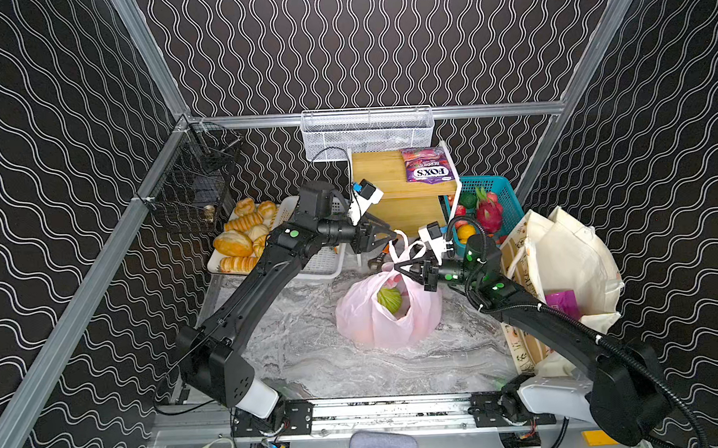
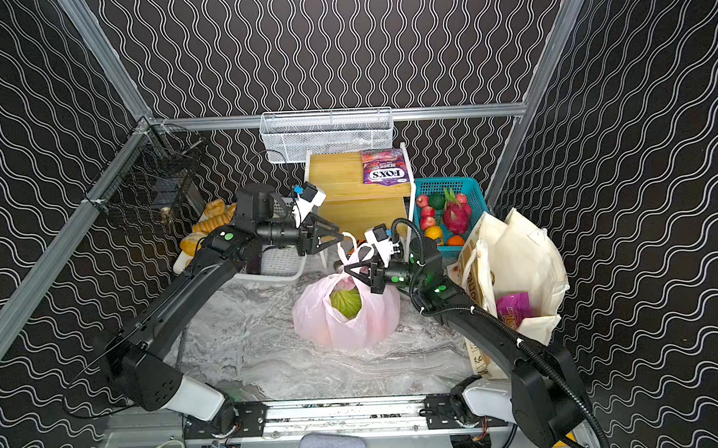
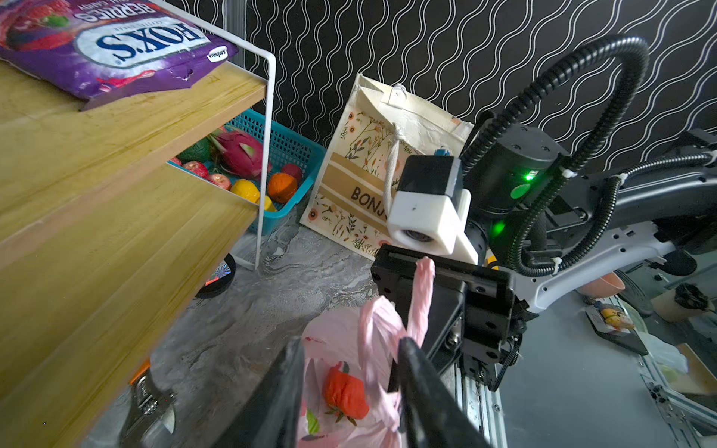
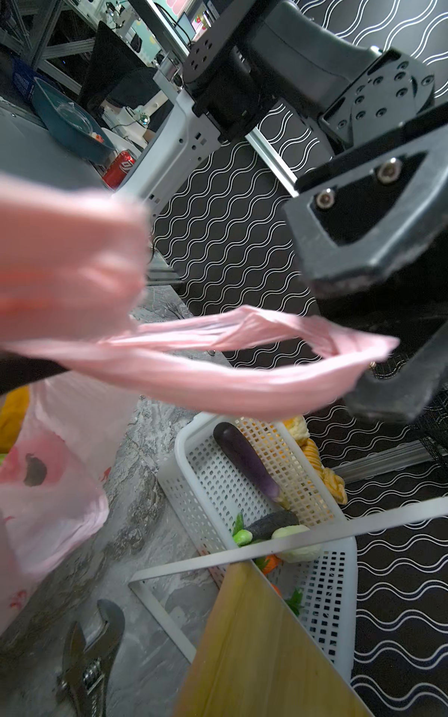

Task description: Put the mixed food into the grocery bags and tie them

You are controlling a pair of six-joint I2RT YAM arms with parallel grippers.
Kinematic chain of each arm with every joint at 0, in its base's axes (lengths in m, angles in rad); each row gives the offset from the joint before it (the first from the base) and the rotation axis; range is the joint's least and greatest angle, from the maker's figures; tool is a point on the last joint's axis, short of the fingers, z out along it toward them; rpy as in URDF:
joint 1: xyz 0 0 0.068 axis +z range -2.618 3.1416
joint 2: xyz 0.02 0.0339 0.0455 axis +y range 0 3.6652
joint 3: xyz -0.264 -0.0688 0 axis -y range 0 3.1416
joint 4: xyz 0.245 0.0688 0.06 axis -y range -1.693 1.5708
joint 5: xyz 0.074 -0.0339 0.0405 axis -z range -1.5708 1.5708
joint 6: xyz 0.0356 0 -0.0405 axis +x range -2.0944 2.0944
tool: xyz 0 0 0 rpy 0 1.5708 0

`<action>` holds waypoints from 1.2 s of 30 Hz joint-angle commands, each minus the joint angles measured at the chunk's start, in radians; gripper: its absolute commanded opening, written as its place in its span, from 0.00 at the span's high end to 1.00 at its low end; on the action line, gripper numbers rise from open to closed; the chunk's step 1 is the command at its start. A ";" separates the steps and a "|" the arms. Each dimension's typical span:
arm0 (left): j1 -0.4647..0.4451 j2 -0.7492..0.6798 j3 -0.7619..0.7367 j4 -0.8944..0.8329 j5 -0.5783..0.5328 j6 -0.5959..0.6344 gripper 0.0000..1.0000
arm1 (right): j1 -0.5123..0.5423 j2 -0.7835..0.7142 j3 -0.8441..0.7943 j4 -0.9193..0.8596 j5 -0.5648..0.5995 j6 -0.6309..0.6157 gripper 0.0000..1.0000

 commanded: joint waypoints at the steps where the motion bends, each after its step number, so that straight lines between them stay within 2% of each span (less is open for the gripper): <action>1: 0.002 0.002 -0.001 0.013 0.055 -0.010 0.66 | 0.001 0.002 0.017 -0.011 -0.011 -0.012 1.00; 5: 0.001 0.008 0.007 -0.043 0.070 0.015 0.73 | 0.001 -0.002 0.020 -0.019 -0.007 -0.013 1.00; 10: 0.000 -0.002 0.001 -0.057 0.052 0.018 1.00 | 0.001 -0.003 0.016 -0.006 0.002 0.008 1.00; 14: 0.001 -0.038 -0.042 -0.054 -0.042 0.005 1.00 | -0.006 -0.013 -0.003 0.022 0.058 0.041 0.98; 18: 0.001 -0.110 -0.117 -0.015 -0.137 -0.061 1.00 | -0.017 -0.018 -0.024 0.026 0.158 0.081 0.98; 21: -0.001 -0.179 -0.204 0.080 -0.084 -0.126 1.00 | -0.028 -0.007 -0.018 0.010 0.181 0.109 0.98; 23: -0.006 -0.214 -0.258 0.122 -0.063 -0.161 1.00 | -0.034 -0.004 -0.015 0.014 0.190 0.130 0.98; 27: -0.040 -0.247 -0.300 0.032 -0.069 -0.137 1.00 | -0.034 -0.005 -0.008 0.055 0.183 0.207 0.98; 30: -0.099 -0.253 -0.336 0.018 -0.081 -0.135 1.00 | -0.036 -0.007 0.001 0.075 0.168 0.238 0.98; 32: -0.144 -0.252 -0.357 0.008 -0.129 -0.137 1.00 | -0.034 -0.007 0.011 0.072 0.152 0.247 0.97; 36: -0.156 -0.262 -0.419 0.038 -0.219 -0.205 1.00 | -0.035 -0.011 0.024 0.025 0.127 0.225 0.95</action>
